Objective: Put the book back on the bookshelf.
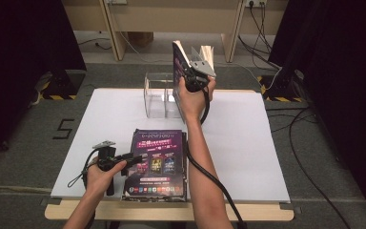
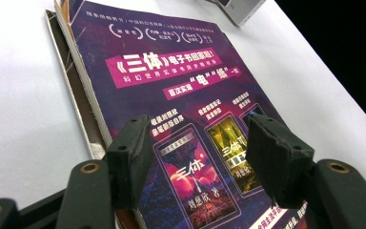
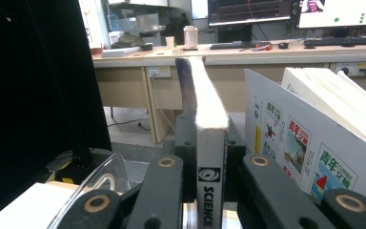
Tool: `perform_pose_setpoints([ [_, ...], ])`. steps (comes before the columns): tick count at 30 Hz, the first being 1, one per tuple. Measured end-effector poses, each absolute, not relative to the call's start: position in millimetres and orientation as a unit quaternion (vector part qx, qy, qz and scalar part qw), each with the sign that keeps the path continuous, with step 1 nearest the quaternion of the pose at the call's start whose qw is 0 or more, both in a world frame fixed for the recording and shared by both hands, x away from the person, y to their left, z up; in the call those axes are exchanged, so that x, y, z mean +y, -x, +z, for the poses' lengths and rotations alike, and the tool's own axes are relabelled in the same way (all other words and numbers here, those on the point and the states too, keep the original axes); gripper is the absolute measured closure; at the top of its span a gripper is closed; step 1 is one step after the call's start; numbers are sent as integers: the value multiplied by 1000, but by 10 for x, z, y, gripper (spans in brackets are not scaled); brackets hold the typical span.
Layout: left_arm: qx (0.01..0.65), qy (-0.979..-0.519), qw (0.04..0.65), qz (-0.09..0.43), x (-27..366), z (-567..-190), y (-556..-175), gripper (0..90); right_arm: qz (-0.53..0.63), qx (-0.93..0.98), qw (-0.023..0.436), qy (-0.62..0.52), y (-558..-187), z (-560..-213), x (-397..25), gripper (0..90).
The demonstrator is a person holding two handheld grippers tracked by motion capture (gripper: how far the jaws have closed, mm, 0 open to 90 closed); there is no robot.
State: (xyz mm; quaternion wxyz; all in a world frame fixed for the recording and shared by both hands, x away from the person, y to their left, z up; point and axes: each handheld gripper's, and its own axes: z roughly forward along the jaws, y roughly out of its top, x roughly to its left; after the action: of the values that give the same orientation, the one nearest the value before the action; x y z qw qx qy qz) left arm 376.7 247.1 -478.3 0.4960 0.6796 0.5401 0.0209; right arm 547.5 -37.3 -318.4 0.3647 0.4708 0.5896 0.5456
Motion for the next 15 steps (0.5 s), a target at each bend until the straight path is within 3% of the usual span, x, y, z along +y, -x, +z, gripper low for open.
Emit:
perform_pose_setpoints([
  [15,540,-681,494,19,2473,-4784,-3765,405,534,598,368,-471,-5459,-3265,-355,830],
])
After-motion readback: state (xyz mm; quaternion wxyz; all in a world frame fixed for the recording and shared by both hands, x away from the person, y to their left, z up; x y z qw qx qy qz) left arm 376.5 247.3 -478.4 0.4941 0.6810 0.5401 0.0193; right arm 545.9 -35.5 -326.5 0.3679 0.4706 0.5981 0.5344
